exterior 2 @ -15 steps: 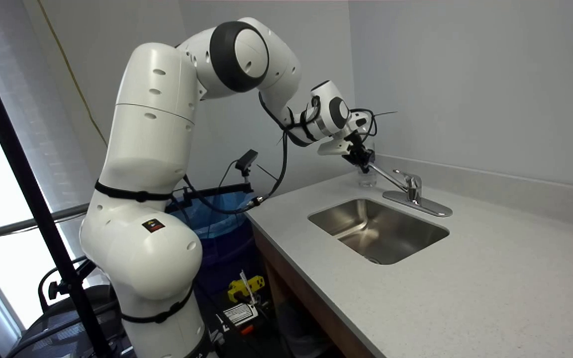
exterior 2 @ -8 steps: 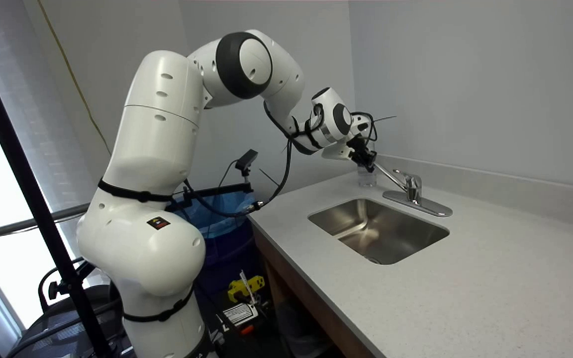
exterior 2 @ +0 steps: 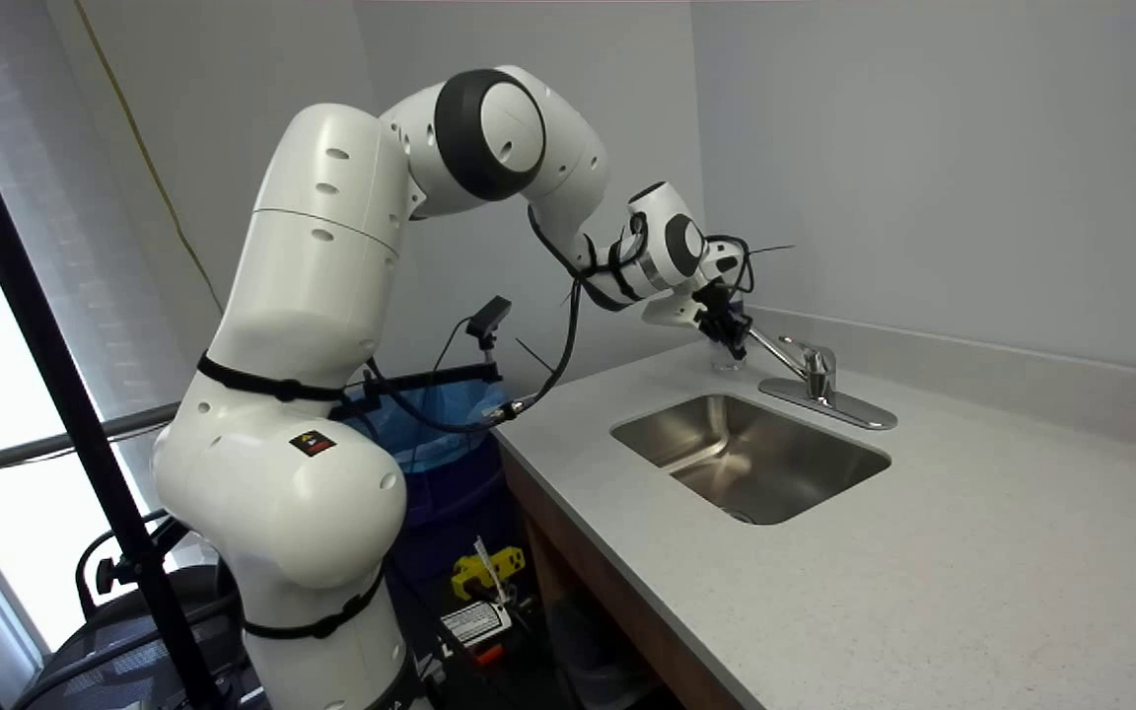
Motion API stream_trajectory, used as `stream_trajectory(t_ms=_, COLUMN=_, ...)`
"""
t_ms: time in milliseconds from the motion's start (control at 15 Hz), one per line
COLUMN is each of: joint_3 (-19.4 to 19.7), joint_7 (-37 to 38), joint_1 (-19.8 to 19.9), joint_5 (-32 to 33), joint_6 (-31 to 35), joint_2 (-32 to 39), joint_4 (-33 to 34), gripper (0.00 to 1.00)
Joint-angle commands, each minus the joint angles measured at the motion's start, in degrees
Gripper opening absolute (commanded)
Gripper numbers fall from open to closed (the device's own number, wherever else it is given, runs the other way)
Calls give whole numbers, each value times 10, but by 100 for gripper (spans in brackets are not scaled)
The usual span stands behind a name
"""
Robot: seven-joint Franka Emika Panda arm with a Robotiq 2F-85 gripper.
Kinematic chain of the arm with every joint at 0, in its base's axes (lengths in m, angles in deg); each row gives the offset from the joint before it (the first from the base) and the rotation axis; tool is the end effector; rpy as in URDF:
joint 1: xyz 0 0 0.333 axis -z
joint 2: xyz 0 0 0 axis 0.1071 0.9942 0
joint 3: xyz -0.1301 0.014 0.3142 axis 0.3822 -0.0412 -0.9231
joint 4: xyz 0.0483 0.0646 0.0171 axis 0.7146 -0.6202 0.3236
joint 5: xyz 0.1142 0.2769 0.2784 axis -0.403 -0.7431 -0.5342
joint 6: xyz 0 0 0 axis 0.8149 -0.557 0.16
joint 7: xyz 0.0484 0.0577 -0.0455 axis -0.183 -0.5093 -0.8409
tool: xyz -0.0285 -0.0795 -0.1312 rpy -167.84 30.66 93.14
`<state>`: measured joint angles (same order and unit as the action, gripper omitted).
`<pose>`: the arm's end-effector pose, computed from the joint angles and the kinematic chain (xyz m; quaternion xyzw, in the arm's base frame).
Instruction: Push the faucet to the left
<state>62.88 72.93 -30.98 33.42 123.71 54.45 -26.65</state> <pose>0.7159 0.2584 0.2965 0.9701 0.0101 0.2385 0.0440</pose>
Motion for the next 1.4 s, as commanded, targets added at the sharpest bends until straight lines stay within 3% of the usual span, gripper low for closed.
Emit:
stream_trajectory(t_ms=0, joint_3=-26, joint_7=-57, joint_1=26, joint_5=-35, joint_6=-65, joint_2=-13, joint_4=-13, gripper=0)
stream_trajectory(t_ms=400, joint_3=-36, joint_7=-119, joint_1=56, joint_5=-56, joint_6=-108, joint_2=-39, joint_4=-58, gripper=0)
stream_trajectory(t_ms=1333, joint_3=-63, joint_7=-221, joint_1=125, joint_5=-75, joint_6=18, joint_2=-180, joint_4=-236, gripper=0)
